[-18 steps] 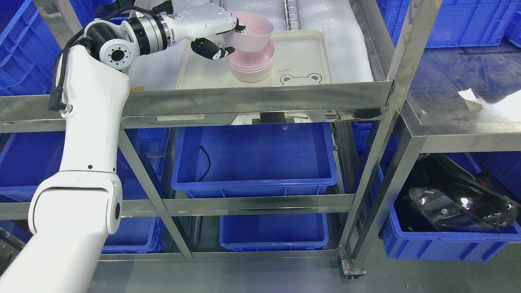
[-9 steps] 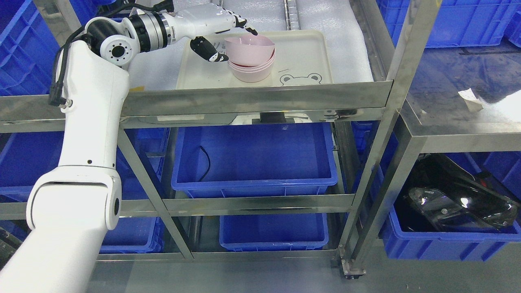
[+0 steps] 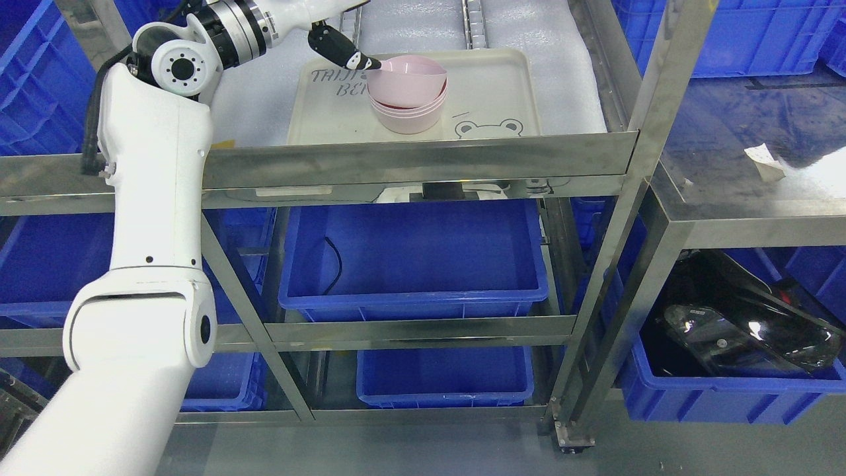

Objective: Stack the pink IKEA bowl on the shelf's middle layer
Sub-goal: 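Open the left hand and pull it back from the bowls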

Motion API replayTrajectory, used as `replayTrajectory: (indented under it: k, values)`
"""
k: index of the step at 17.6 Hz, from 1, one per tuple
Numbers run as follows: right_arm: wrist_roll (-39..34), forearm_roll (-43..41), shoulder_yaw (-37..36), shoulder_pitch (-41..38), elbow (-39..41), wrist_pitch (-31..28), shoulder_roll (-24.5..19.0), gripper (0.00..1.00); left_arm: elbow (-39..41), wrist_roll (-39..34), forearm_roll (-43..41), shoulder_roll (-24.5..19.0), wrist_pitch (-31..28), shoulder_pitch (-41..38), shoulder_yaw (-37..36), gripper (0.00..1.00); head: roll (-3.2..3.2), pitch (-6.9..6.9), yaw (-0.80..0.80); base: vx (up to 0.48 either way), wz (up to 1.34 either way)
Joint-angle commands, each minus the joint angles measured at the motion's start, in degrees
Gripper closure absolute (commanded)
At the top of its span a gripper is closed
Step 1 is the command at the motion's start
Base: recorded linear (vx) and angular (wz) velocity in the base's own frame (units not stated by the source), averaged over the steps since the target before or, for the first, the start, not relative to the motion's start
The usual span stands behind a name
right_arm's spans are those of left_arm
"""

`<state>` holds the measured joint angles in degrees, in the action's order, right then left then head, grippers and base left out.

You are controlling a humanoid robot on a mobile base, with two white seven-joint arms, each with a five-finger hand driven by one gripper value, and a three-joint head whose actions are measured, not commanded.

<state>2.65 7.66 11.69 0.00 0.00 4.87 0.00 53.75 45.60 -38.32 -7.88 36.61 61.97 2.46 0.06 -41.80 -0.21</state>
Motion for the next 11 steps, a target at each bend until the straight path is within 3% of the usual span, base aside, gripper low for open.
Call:
replayTrajectory:
  k: [1, 2, 4, 6, 9, 11]
  values:
    - [-0.02, 0.07, 0.0, -0.88, 1.0, -0.03, 1.0, 0.0, 6.0, -0.86, 20.35, 6.88, -9.6, -6.31, 8.81, 0.16, 0.0, 0.0, 0.0, 0.0, 0.0]
    - [-0.02, -0.02, 0.0, -0.88, 1.0, -0.03, 1.0, 0.0, 6.88, -3.13, 23.52, 6.88, -10.41, -7.55, 6.09, 0.16, 0.0, 0.0, 0.0, 0.0, 0.0]
    - [-0.02, 0.07, 0.0, -0.88, 1.0, -0.03, 1.0, 0.0, 10.47, -14.87, 27.76, 6.88, -10.94, -11.58, -0.84, 0.11, 0.0, 0.0, 0.0, 0.0, 0.0]
    - [-0.02, -0.02, 0.0, -0.88, 1.0, -0.03, 1.0, 0.0, 21.08, -27.02, 28.64, 6.88, -14.52, -18.96, -11.38, 0.1, 0.0, 0.0, 0.0, 0.0, 0.0]
    - [-0.02, -0.02, 0.0, -0.88, 1.0, -0.03, 1.0, 0.0, 30.51, -32.33, 34.53, 6.88, -17.1, -25.21, -21.25, 0.07, 0.0, 0.0, 0.0, 0.0, 0.0]
    - [-0.02, -0.02, 0.0, -0.88, 1.0, -0.03, 1.0, 0.0, 33.95, -32.33, 34.54, 6.88, -12.56, -32.13, -24.76, 0.05, 0.0, 0.0, 0.0, 0.0, 0.0]
